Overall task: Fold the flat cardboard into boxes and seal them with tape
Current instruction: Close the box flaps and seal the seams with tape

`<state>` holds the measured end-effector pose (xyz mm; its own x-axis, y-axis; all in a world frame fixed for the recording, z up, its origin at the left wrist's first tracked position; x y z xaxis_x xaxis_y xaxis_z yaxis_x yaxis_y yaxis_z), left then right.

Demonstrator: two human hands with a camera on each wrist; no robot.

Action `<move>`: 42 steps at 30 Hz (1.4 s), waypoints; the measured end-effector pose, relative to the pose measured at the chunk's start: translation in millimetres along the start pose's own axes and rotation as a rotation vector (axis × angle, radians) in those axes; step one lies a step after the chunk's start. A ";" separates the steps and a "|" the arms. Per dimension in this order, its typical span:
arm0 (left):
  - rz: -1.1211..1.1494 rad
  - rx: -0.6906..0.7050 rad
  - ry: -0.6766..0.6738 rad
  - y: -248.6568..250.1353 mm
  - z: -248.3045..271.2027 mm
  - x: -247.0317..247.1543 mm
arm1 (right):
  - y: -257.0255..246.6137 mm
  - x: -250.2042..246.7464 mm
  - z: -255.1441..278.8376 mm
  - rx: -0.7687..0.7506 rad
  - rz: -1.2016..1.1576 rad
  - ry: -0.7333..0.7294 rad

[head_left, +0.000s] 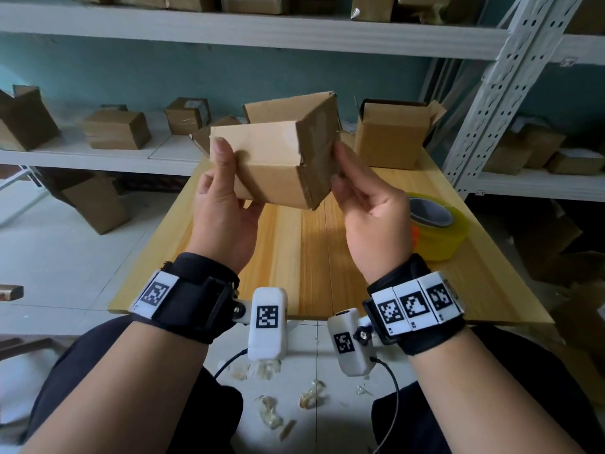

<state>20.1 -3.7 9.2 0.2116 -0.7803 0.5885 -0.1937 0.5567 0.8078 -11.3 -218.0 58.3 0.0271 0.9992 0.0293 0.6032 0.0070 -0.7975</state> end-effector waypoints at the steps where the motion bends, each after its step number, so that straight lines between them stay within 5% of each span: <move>1: -0.009 -0.011 0.005 -2.0 -1.6 -2.2 | 1.6 -4.4 0.2 0.010 0.017 0.055; 6: -0.245 0.094 -0.070 7.8 8.6 6.7 | 28.6 -26.5 4.8 0.244 -0.015 0.291; 10: -0.625 0.395 -0.112 25.4 24.6 18.3 | 43.2 -15.2 12.2 0.482 -0.138 0.259; 12: -0.856 0.578 -0.006 36.7 29.4 15.5 | 48.9 -9.4 16.4 0.573 -0.193 0.233; 16: -0.837 0.708 0.098 49.8 37.3 10.4 | 50.2 0.7 16.1 0.650 -0.136 0.020; 26: -0.748 0.776 0.165 54.7 46.6 11.0 | 38.0 -28.4 -0.4 0.396 0.533 -0.031; 34: -0.757 0.748 0.037 50.6 45.2 21.6 | 32.2 -33.1 -0.2 0.363 0.374 0.095; 42: -0.690 0.615 0.170 44.6 36.1 6.6 | 9.6 -24.9 0.8 0.196 0.332 0.116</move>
<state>-21.8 5.7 47.9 0.5959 -0.8027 0.0224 -0.4351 -0.2993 0.8492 -6.9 -242.7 49.4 0.2914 0.9375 -0.1901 0.3838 -0.2966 -0.8745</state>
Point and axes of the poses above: each hand's wrist, its own z-axis away from the middle knuckle, its own x-axis out of the palm, y = z × x, the point moved 9 cm from there along -z, towards the middle knuckle, and after that the axes turned 8 degrees about -z, right-handed, at the moved point
